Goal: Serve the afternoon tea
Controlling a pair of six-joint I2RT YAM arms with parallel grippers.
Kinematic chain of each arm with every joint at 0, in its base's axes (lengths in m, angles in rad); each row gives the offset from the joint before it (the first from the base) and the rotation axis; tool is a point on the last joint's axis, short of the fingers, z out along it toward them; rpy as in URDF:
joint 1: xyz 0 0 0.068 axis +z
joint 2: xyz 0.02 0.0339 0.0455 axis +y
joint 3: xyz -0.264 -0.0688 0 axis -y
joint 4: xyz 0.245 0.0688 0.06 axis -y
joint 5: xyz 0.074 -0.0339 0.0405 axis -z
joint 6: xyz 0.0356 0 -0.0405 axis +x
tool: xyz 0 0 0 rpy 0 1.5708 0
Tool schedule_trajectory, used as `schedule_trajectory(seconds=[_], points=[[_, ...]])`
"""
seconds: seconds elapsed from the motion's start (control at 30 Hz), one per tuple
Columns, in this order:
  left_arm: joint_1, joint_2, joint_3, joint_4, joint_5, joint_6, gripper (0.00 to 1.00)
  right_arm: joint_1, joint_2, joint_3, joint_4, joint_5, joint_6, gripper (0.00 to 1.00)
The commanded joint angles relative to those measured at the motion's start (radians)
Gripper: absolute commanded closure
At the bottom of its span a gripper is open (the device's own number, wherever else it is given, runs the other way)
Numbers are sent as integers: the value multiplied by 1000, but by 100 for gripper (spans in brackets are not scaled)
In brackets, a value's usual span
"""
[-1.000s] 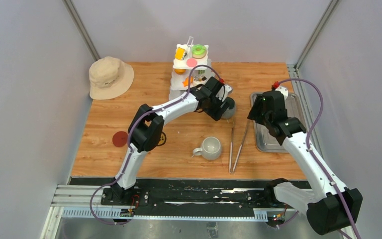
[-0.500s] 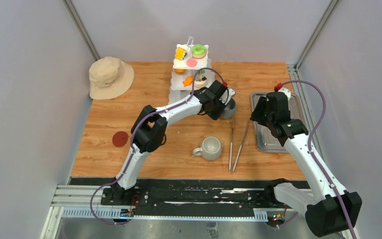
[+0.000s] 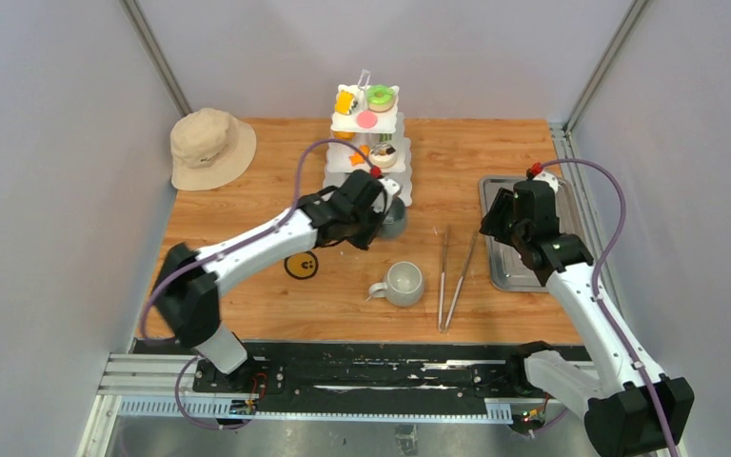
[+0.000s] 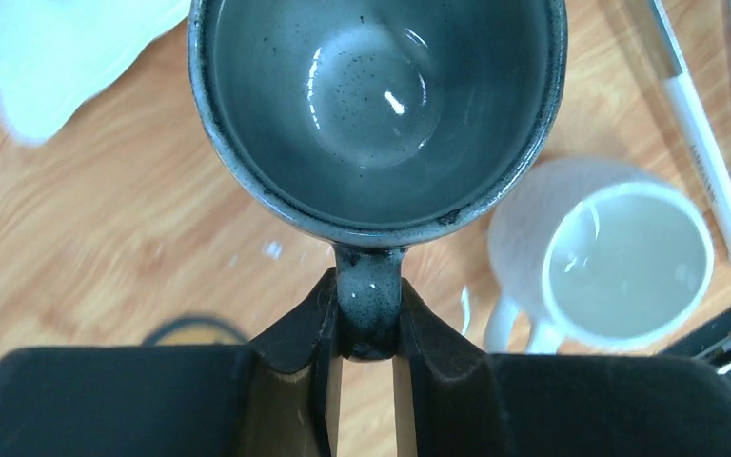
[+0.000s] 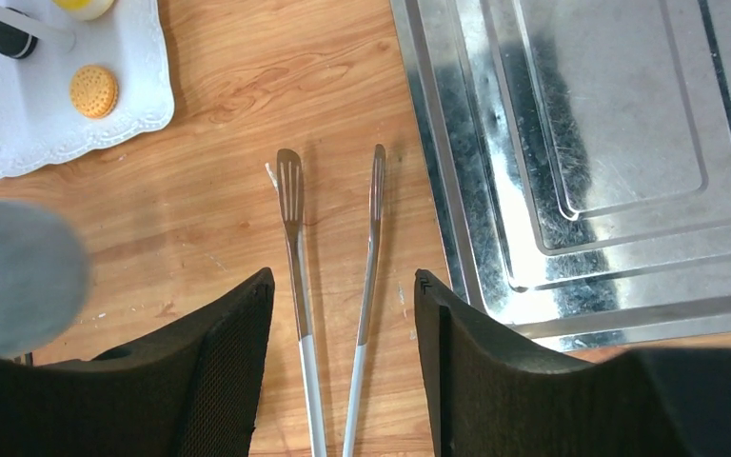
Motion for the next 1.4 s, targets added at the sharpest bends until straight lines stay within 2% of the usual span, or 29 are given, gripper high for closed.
schedule_trajectory(seconds=[0.0,0.13,0.27,0.4,0.57,0.67,0.97,1.37], points=[[-6,-274,-173,27,-216,-139,100,-19,3,-27,22,-47,-21,45],[21,-464,-333,-67,-380,-301,100,-20,22,-27,43,-95,-28,45],[176,-668,-478,-148,-450,-497,100,-20,39,-24,60,-138,-36,46],[286,-770,-549,-213,-535,-585,100,-19,52,-29,74,-170,-34,46],[470,-791,-649,-136,-504,-564,100,-19,62,-40,99,-208,-14,47],[545,-781,-681,-90,-491,-548,100,-18,61,-46,105,-221,-10,47],[648,-735,-751,4,-467,-518,100,-19,72,-55,95,-251,-18,46],[737,-742,-825,33,-398,-574,100,-18,100,-23,76,-253,-31,46]])
